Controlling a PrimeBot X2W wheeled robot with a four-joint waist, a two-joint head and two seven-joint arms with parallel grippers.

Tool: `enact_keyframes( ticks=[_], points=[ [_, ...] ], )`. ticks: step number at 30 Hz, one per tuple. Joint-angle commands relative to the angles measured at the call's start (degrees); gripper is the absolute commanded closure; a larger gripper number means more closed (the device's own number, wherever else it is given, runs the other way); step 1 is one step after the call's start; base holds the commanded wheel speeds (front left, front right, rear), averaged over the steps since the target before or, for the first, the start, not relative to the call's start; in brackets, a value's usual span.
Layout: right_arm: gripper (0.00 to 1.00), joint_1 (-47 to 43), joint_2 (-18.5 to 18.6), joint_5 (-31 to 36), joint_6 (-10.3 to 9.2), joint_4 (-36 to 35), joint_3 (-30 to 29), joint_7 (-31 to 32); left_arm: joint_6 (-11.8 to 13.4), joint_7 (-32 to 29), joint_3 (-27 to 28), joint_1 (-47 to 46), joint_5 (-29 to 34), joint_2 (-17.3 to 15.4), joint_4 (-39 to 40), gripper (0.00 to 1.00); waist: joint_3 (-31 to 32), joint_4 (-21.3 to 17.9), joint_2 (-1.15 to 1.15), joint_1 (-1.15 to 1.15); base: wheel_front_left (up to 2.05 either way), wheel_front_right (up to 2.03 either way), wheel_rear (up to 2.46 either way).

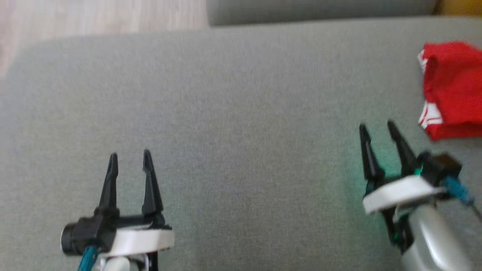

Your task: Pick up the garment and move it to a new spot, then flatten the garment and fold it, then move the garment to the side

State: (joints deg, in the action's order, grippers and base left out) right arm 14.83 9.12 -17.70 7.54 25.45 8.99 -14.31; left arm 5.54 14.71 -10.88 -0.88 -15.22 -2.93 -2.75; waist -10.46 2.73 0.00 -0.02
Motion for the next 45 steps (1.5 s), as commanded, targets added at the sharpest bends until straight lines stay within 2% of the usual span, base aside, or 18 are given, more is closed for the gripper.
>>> enact_keyframes(
  ticks=[1,6,13,21,33,34,37,45],
  points=[
    [0.00,-2.74,-0.78,0.76,-0.05,-3.89,1.12,-0.66,-0.07,0.29,2.51,0.55,0.67,0.05,2.29,0.00,5.64,0.40,0.00,0.02,0.00,0.00,0.00],
    [0.00,-11.03,-2.64,2.07,-0.05,-9.30,0.82,-0.68,-1.24,0.29,3.60,4.58,1.43,0.05,2.77,0.00,10.18,0.26,0.00,0.02,0.00,0.00,0.00],
    [0.00,-16.46,-3.74,4.16,-0.05,-12.88,-0.18,-0.68,-3.23,0.29,4.18,8.19,3.03,0.05,2.16,0.00,12.50,-0.10,0.00,0.02,0.00,0.00,0.00],
    [0.00,-17.89,-4.80,5.43,-0.05,-13.44,-0.88,-0.68,-4.29,0.29,4.97,9.05,3.88,0.05,0.03,0.00,13.05,-0.68,0.00,0.02,0.00,0.00,0.00],
    [0.00,-17.17,-5.52,5.88,-0.05,-13.28,-1.71,-0.69,-3.97,0.29,5.00,8.97,4.60,0.05,-0.81,0.00,12.25,-2.25,0.00,0.02,0.00,0.00,0.00],
    [1.00,-19.21,-5.43,5.38,0.00,-11.46,-2.79,-0.07,-4.05,-0.01,3.06,10.85,4.22,-0.13,-2.49,1.00,12.29,-2.21,0.00,0.02,0.00,0.00,0.00],
    [1.00,-19.79,-5.43,5.29,0.00,-8.84,-2.57,0.04,-4.06,-0.02,2.88,11.13,4.08,-0.10,-5.23,1.00,12.27,-2.27,0.00,0.03,0.00,0.00,0.00],
    [1.00,-19.17,-5.23,-0.14,0.00,-9.12,-3.05,1.09,-4.55,-1.06,3.43,10.21,-1.46,-0.37,-5.41,1.00,12.13,-2.30,0.00,0.03,0.00,0.00,0.00]
  ],
)
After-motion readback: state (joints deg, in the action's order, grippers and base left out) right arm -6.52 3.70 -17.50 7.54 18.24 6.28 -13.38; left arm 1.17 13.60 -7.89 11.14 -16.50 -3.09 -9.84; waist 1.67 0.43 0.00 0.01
